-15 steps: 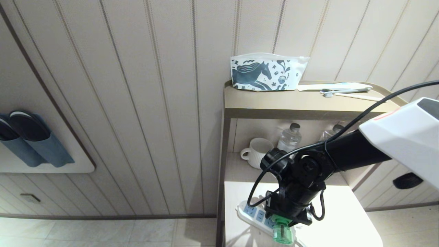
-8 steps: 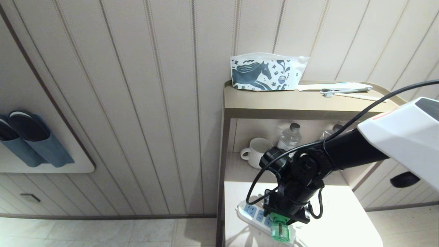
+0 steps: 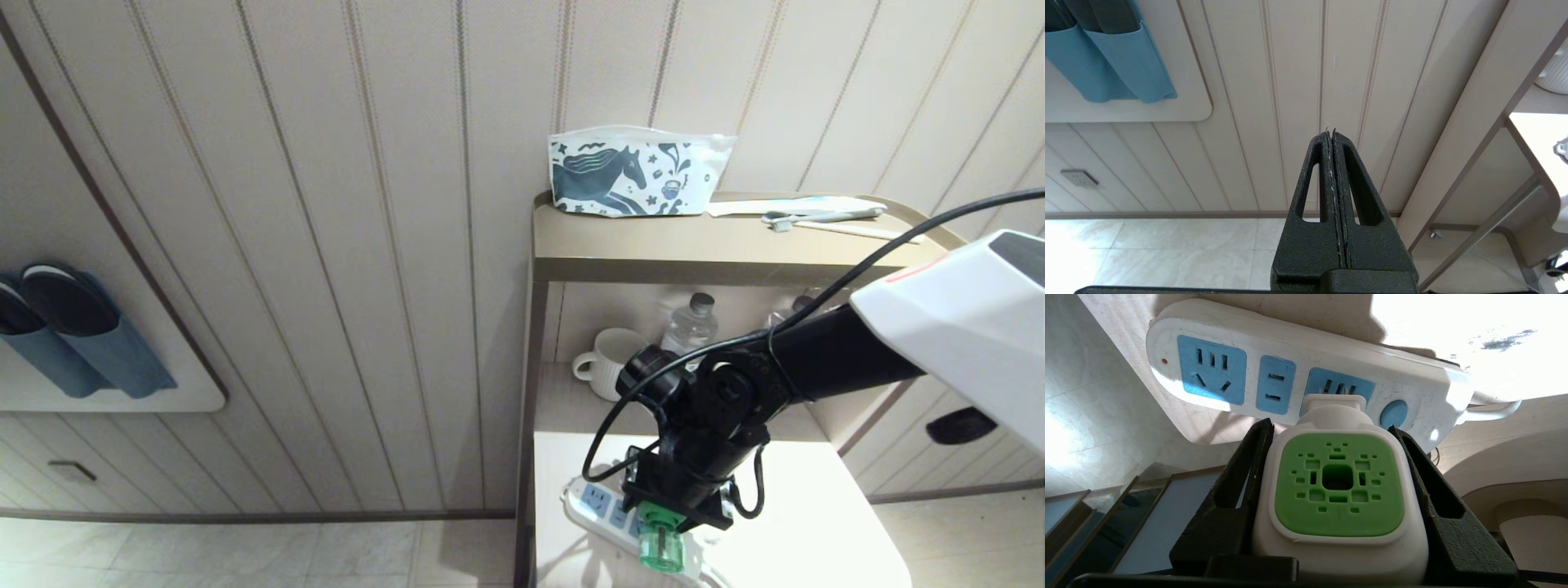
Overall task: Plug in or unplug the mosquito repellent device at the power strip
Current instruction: Insert the plug into the socket
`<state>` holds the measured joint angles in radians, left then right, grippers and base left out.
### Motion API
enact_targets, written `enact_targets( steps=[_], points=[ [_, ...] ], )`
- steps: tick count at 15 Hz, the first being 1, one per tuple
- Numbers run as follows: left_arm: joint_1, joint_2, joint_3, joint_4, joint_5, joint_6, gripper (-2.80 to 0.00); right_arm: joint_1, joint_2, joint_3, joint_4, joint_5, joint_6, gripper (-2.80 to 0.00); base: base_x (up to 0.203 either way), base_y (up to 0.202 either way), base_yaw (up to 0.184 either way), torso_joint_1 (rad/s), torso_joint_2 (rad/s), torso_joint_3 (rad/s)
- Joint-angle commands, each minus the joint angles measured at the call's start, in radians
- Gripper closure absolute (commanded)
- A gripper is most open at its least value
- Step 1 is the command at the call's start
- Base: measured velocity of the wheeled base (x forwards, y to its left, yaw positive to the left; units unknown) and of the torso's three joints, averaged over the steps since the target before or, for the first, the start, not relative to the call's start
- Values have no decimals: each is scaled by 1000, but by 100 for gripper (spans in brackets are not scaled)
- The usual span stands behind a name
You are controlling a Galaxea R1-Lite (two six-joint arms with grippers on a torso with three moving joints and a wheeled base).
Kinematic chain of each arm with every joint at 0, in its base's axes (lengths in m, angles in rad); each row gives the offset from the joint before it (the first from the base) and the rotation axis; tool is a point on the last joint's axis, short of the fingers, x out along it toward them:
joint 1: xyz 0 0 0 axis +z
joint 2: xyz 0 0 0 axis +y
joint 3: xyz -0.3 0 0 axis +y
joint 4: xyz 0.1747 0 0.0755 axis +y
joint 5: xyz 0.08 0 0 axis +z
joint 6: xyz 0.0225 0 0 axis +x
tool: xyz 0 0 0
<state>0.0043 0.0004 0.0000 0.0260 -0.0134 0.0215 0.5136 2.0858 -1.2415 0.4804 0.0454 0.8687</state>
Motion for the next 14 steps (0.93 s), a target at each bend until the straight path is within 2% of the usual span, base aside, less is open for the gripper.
enact_targets(
  steps=[1, 14],
  points=[
    [0, 0, 0, 0, 0, 0, 0, 0, 3, 5, 3, 5, 4, 0, 0, 0, 0, 0, 0, 0],
    [0, 0, 0, 0, 0, 0, 0, -9, 2, 18, 17, 28, 34, 0, 0, 0, 0, 0, 0, 0]
  ],
)
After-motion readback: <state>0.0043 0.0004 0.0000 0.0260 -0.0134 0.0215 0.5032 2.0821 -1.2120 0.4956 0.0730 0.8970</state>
